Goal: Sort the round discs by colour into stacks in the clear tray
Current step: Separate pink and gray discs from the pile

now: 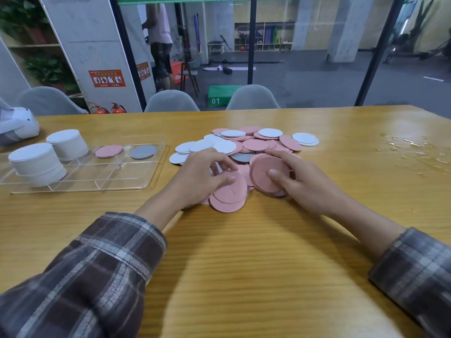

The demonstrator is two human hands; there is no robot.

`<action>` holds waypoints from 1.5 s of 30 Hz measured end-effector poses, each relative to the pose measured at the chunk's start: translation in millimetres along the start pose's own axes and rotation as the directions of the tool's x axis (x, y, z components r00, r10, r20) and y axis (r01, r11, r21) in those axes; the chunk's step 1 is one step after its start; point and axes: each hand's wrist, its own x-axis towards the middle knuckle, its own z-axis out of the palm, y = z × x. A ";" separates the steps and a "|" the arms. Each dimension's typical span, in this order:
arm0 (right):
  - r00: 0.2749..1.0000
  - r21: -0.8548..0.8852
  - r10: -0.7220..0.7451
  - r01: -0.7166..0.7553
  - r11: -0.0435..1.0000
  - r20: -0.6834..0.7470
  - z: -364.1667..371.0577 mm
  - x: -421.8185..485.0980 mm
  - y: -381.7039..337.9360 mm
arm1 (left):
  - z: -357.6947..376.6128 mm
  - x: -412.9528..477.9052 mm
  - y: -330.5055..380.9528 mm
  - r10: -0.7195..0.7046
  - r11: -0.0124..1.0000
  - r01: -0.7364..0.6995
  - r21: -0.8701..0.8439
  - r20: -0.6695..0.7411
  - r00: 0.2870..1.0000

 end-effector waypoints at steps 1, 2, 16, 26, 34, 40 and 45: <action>1.000 0.007 0.003 -0.003 1.000 0.000 0.5 0.3 0.1 | 0.4 -0.2 1.4 0.003 0.999 -0.002 -0.043 0.008 1.000; 1.000 0.014 0.004 -0.004 1.000 0.003 0.9 0.6 0.0 | 1.1 -0.3 2.3 0.009 0.997 -0.007 -0.080 0.021 1.000; 0.992 0.077 -0.029 0.020 0.997 0.120 4.4 -2.5 -8.8 | 26.3 -4.0 25.9 -0.023 0.956 -0.016 -0.293 -0.129 0.991; 0.996 -0.005 -0.029 0.030 1.000 0.084 2.2 -3.7 -7.1 | -5.0 -2.6 2.7 0.069 0.989 -0.083 0.119 0.116 0.991; 0.998 -0.021 -0.009 0.011 1.000 0.058 0.5 -5.0 -6.7 | -10.9 -4.2 -1.1 0.009 0.992 -0.035 0.121 0.210 0.978; 1.000 -0.030 0.014 -0.014 0.999 0.022 -2.0 -5.3 -4.0 | -14.4 -5.6 3.9 0.027 0.994 -0.050 0.092 0.238 0.971; 0.999 -0.028 0.012 -0.011 1.000 0.031 -2.0 -5.7 -4.3 | -17.7 -5.9 8.5 -0.032 0.995 0.000 0.095 0.331 0.943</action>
